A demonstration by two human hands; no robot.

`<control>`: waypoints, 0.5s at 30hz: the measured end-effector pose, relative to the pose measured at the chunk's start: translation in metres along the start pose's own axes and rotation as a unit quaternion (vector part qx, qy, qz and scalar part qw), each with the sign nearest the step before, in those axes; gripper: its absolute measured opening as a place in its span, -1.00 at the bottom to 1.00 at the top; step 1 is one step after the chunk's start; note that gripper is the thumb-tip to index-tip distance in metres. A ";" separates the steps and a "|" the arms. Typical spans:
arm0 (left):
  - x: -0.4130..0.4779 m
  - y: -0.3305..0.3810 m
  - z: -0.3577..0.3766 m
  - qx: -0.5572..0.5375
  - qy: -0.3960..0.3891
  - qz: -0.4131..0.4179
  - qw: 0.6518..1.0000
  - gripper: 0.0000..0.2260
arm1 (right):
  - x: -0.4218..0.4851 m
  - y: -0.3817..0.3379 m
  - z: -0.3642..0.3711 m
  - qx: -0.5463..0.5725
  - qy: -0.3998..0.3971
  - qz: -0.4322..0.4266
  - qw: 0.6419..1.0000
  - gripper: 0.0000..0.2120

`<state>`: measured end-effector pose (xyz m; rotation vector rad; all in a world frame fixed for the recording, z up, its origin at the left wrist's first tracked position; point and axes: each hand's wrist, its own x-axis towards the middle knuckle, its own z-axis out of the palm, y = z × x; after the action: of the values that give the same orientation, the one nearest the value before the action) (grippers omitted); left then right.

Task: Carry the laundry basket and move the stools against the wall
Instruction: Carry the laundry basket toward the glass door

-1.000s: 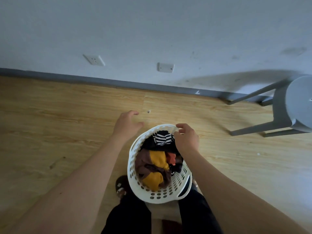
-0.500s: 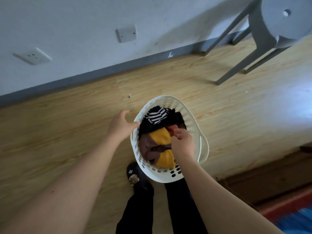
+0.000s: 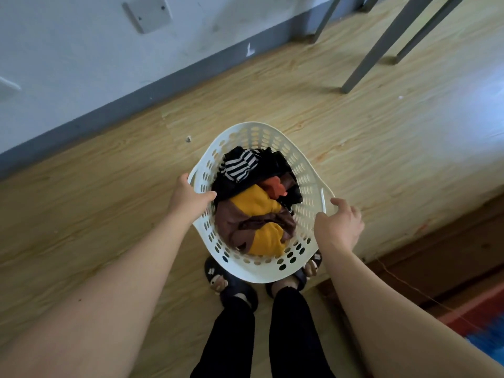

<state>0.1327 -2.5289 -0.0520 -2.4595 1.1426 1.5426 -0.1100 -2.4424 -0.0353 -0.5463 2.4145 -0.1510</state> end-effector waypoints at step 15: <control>-0.006 0.028 0.003 -0.080 -0.015 -0.023 0.996 -0.52 | 0.018 -0.023 -0.020 0.157 -0.051 0.088 0.982 -0.50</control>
<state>0.1123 -2.5454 -0.0394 -2.5320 0.9853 1.7147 -0.1270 -2.4714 -0.0244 -0.1902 2.2668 -0.4085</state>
